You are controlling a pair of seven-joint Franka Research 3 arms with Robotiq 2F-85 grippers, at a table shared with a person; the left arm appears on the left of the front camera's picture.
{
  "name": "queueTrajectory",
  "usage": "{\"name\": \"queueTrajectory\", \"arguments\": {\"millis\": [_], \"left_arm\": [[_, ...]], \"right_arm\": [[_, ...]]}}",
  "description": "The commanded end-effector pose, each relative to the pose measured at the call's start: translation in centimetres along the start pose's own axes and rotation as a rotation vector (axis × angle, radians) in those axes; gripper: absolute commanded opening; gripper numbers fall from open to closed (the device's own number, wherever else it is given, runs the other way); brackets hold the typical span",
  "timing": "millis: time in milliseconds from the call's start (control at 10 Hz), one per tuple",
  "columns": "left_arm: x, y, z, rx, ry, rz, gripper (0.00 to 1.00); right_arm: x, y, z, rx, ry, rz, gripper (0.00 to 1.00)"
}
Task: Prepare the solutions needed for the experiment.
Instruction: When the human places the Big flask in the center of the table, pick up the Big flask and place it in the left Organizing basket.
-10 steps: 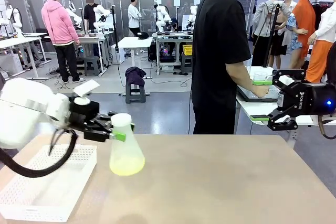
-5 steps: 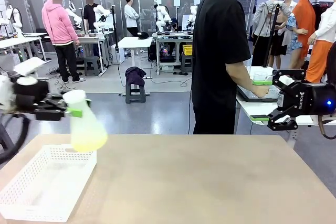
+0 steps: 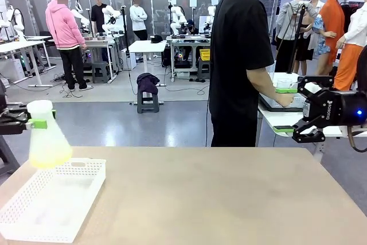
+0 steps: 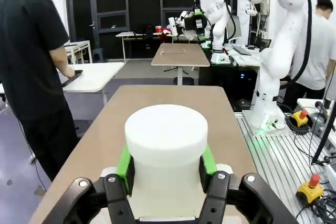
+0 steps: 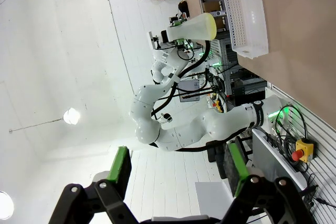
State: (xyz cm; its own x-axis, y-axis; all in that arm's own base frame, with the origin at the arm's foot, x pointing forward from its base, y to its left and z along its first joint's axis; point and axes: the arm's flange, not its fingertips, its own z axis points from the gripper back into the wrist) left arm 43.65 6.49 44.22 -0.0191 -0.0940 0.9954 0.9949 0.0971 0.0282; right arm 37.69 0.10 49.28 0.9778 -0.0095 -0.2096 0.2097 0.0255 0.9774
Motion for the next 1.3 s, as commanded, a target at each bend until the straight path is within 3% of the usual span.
{"name": "queueTrajectory", "arguments": {"millis": [0,500,800,1200], "left_arm": [[-1.7,1.1,1.0,-0.048,-0.036,0.023,0.0],[-7.7,2.0,1.6,-0.076,-0.014,0.078,0.0],[-10.9,2.5,1.4,-0.09,-0.025,0.065,0.0],[-14.7,3.7,0.3,-0.095,0.041,0.008,0.0]], "right_arm": [[0.0,0.1,0.0,0.006,0.0,-0.007,0.9],[0.0,0.1,0.0,0.006,0.0,-0.007,0.9],[0.0,0.1,0.0,0.006,0.0,-0.007,0.9],[0.0,0.1,0.0,0.006,0.0,-0.007,0.9]]}}
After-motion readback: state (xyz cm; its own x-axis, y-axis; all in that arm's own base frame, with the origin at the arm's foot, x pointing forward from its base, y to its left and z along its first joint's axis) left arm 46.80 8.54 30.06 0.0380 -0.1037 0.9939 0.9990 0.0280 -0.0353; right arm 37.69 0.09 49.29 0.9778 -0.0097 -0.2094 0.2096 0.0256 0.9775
